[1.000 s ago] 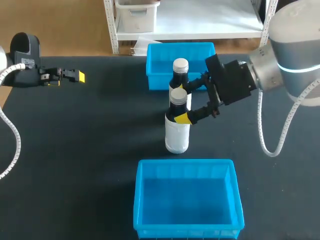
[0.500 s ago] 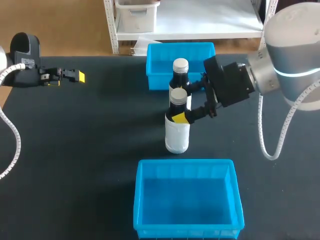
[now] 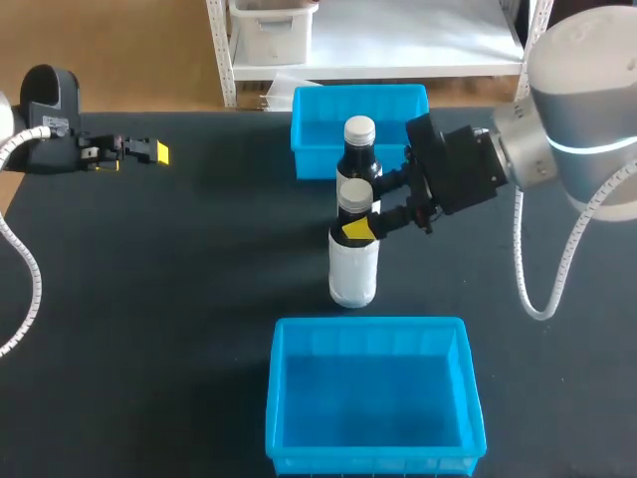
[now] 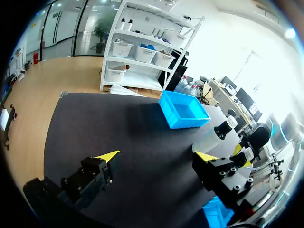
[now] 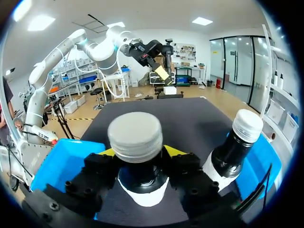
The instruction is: Pick up the bottle, and place it in the far bin if it is heavy, or in the near bin if it is light.
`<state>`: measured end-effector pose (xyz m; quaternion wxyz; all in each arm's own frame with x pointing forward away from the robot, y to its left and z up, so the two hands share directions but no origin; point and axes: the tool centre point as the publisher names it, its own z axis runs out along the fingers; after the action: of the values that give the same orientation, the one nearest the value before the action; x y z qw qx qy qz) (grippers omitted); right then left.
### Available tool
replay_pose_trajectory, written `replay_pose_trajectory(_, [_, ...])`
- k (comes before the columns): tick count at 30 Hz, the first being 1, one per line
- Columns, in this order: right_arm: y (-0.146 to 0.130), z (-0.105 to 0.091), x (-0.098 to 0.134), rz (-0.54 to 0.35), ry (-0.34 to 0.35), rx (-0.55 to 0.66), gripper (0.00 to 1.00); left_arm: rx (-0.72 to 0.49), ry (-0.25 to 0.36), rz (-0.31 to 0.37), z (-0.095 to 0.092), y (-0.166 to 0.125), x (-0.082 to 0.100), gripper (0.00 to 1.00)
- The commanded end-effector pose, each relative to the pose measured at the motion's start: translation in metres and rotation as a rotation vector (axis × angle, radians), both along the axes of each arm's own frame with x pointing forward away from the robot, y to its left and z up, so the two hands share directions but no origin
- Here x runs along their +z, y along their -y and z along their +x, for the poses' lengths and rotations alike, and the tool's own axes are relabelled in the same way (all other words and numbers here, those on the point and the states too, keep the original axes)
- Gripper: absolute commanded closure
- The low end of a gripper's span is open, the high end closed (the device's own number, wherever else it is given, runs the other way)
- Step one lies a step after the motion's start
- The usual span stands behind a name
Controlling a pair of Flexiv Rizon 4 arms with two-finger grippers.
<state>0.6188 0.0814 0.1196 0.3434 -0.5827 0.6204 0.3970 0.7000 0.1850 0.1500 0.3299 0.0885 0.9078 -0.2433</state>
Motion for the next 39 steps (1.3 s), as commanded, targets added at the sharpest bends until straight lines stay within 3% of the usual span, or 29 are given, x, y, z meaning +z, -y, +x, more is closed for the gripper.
replay_pose_trajectory(1, [0.000, 0.000, -0.001, 0.003, 0.001, 0.002, 0.54, 0.000, 0.000, 0.000, 0.000, 0.000, 0.000, 0.00])
replay_pose_trajectory(3, [0.000, 0.000, -0.001, 0.003, 0.001, 0.003, 0.54, 0.000, 0.000, 0.000, 0.000, 0.000, 0.000, 0.00])
replay_pose_trajectory(6, [-0.001, 0.000, -0.001, 0.003, 0.001, 0.003, 0.64, 0.000, 0.000, 0.000, 0.000, 0.000, 0.000, 0.00])
replay_pose_trajectory(8, [-0.001, 0.000, 0.000, 0.004, 0.003, 0.002, 0.82, 0.000, 0.000, 0.000, 0.000, 0.000, 0.000, 0.00])
replay_pose_trajectory(9, [-0.001, 0.000, 0.001, 0.004, 0.005, 0.002, 1.00, 0.000, 0.000, 0.000, 0.000, 0.000, 0.000, 0.00])
replay_pose_trajectory(15, [0.000, -0.002, 0.022, 0.010, 0.046, 0.007, 1.00, 0.000, 0.000, 0.000, 0.000, 0.000, 0.000, 0.00])
replay_pose_trajectory(26, [0.008, -0.022, 0.094, 0.026, 0.146, 0.001, 1.00, 0.000, 0.000, 0.000, 0.000, 0.000, 0.000, 0.00])
replay_pose_trajectory(32, [0.001, -0.047, 0.128, 0.044, 0.169, 0.014, 1.00, 0.000, 0.000, 0.000, 0.000, 0.000, 0.000, 0.00])
replay_pose_trajectory(39, [-0.013, -0.090, 0.137, 0.059, 0.156, 0.057, 1.00, 0.000, 0.000, 0.000, 0.000, 0.000, 0.000, 0.00])
